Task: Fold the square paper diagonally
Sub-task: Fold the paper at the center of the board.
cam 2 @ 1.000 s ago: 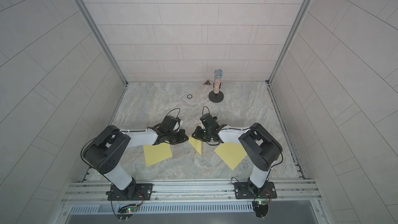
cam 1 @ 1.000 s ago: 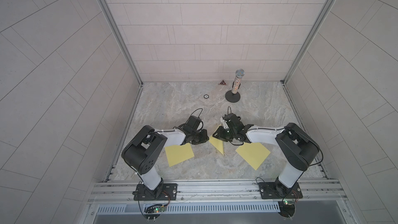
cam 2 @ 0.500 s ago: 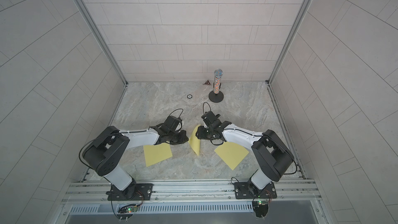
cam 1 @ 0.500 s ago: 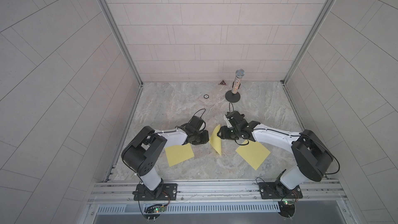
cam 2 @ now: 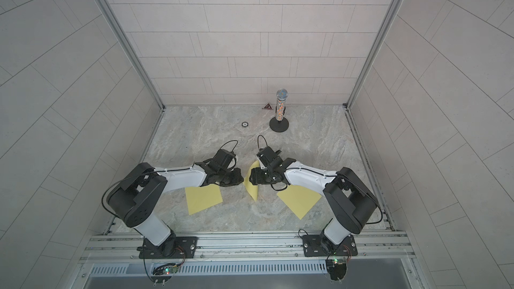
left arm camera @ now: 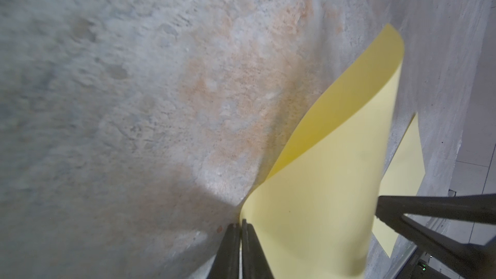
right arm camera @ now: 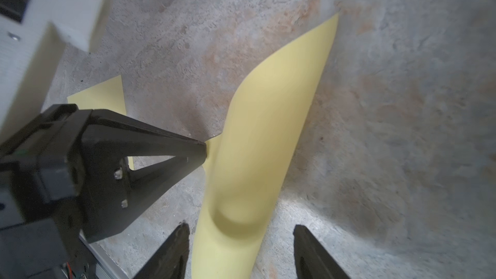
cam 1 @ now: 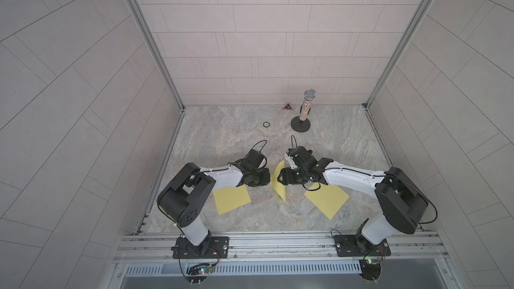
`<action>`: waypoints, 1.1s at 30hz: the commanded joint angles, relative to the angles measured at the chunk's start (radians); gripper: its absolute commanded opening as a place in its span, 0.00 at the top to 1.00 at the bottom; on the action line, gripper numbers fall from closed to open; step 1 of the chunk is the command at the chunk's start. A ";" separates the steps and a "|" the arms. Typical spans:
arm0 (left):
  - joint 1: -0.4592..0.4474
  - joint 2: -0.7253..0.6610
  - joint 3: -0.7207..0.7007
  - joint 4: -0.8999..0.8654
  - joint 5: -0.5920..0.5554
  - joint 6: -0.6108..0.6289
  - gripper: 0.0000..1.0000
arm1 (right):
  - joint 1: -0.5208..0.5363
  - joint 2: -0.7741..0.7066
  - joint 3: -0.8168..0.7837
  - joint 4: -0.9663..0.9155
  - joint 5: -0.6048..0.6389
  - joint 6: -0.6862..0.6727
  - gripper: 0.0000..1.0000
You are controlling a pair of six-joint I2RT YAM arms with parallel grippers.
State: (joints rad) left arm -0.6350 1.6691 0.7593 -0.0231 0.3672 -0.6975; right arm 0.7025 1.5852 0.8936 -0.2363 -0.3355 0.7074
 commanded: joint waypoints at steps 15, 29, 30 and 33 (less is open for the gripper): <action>-0.014 0.016 -0.017 -0.141 -0.059 0.030 0.87 | 0.037 0.069 0.035 -0.070 0.062 -0.066 0.52; -0.014 0.013 -0.023 -0.130 -0.052 0.032 0.80 | 0.038 0.100 0.010 -0.070 0.061 -0.083 0.56; -0.013 0.013 -0.022 -0.129 -0.051 0.032 0.79 | 0.038 0.098 0.008 -0.070 0.062 -0.083 0.57; -0.014 0.015 -0.023 -0.128 -0.050 0.032 0.78 | 0.038 0.100 0.007 -0.069 0.057 -0.085 0.56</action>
State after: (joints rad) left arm -0.6422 1.6642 0.7650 -0.0307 0.3557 -0.6796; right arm 0.7349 1.6779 0.9157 -0.2874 -0.2901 0.6353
